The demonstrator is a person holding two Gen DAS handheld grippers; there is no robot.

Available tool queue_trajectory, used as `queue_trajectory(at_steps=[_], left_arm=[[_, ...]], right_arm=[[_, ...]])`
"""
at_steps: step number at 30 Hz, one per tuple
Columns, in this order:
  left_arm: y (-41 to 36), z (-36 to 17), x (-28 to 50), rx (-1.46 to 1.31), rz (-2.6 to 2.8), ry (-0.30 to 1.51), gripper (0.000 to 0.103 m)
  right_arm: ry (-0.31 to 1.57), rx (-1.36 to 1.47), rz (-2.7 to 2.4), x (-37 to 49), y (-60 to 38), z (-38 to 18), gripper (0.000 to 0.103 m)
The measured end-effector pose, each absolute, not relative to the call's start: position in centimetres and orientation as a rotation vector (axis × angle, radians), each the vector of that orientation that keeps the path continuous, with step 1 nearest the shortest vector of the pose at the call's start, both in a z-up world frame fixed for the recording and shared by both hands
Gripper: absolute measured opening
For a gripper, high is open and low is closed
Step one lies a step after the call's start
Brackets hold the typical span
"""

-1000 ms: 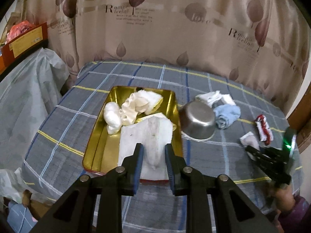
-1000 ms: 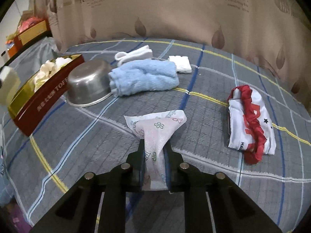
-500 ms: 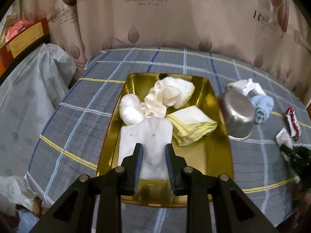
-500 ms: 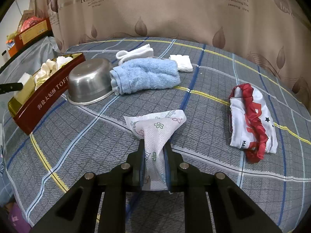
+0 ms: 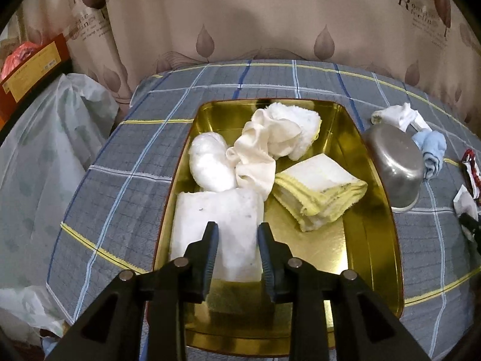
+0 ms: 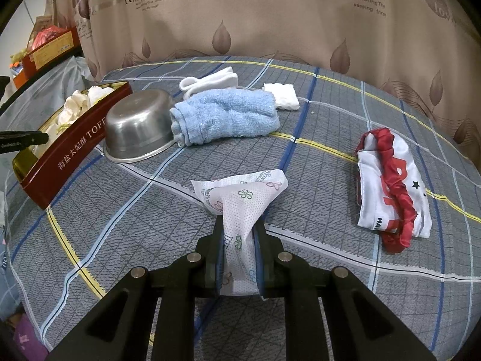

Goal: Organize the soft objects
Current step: 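Lower the white cloth into the tin and open the left gripper while the right lifts the floral cloth, then carry the floral-print cloth into the gold tin and open the right gripper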

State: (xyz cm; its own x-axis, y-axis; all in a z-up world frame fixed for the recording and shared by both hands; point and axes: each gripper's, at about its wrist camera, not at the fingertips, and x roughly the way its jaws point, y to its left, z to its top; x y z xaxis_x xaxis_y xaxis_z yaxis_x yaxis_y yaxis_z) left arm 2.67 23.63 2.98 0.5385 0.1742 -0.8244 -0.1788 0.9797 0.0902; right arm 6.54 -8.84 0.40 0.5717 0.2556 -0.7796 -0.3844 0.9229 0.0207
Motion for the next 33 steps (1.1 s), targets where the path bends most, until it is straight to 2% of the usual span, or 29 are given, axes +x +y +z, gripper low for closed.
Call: queue_trajectory(at_steps=[6,12,21,26,33], left_arm=[[24.4,4.7,1.0,-0.115,0.169,0.925,0.042],[24.4,7.3,-1.7,-0.167,0.178,0.853,0.042],[19.6,8.9,-10.6,-0.173,0.355,0.757,0.042],[18.2,8.2,-13.0,-0.18,0.391,0.73,0.042],[17.6,7.6,-13.0,-0.108,0.412,0.72,0.042]], right_arm=[[0.888,-0.16,0.377,6.6,-8.8,0.4,0.015],[0.887,-0.162,0.376,6.5,-8.8,0.2,0.015],[0.92,-0.144,0.384,6.9,-8.8,0.4,0.015],[0.928,-0.05,0.403,6.5,-9.3,2.2,0.015],[0.884,-0.062,0.497,5.0,-5.5,6.6,0.015]])
